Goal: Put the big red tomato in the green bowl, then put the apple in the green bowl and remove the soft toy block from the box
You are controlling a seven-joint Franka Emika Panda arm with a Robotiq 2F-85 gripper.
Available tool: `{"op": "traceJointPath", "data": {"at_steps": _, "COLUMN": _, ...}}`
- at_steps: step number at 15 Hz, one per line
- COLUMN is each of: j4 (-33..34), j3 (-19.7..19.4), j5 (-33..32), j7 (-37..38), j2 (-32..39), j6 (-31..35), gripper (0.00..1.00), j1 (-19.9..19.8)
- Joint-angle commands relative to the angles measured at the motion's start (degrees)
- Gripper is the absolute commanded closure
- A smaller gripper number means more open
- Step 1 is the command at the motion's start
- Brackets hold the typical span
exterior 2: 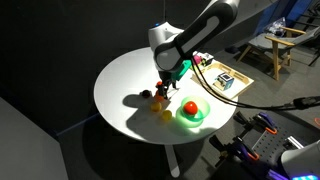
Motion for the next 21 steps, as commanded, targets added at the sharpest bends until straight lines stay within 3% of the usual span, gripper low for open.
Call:
{"op": "traceJointPath", "data": {"at_steps": 1, "j4": 3.99, "j3": 0.5, "j5": -1.57, "j7": -2.61, "j2": 2.25, "j6": -2.82, "gripper": 0.0, "j1": 0.82}}
{"op": "traceJointPath", "data": {"at_steps": 13, "j4": 7.09, "j3": 2.37, "j5": -1.55, "j7": -8.4, "j2": 6.03, "j6": -0.69, "gripper": 0.0, "j1": 2.04}}
{"op": "traceJointPath", "data": {"at_steps": 21, "j4": 6.09, "j3": 2.39, "j5": -1.73, "j7": -7.68, "j2": 5.93, "j6": 0.53, "gripper": 0.0, "j1": 2.43}}
